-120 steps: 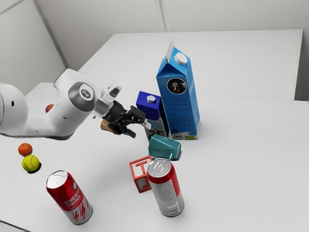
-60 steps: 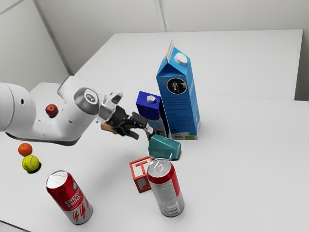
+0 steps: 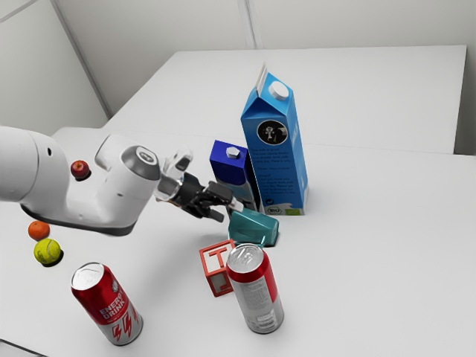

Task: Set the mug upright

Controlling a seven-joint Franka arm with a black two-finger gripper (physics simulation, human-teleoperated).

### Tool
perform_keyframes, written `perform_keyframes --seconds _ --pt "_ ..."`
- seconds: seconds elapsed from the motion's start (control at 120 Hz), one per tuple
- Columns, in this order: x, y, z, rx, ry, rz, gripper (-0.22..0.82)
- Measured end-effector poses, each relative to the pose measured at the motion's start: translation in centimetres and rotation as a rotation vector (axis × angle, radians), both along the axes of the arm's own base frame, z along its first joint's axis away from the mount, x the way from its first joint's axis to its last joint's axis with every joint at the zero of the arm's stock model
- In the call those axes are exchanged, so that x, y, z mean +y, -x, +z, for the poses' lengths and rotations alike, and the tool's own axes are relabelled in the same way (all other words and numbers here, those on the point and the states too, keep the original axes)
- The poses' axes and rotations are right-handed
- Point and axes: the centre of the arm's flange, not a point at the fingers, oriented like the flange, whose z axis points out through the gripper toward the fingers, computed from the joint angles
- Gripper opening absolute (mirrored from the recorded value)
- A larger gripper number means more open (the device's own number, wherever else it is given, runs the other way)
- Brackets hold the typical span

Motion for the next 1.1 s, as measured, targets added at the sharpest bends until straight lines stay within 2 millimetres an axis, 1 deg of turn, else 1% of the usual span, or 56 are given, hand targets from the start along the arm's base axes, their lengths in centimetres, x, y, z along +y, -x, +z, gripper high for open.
perform_keyframes --seconds 0.492,0.808,0.875,0.95,1.0,1.1 --pt "-0.6 0.6 -2.8 -0.046 0.124 0.041 0.59" --pt "-1.5 0.8 -3.2 -0.109 0.206 0.026 0.57" --pt "-1.7 0.8 -3.4 -0.116 0.219 0.019 0.54" --pt "-1.9 0.9 -3.5 -0.126 0.233 0.012 0.46" --pt "-2.1 0.9 -3.5 -0.133 0.239 0.003 0.39" --pt "-2.3 0.9 -3.4 -0.148 0.244 -0.01 0.23"
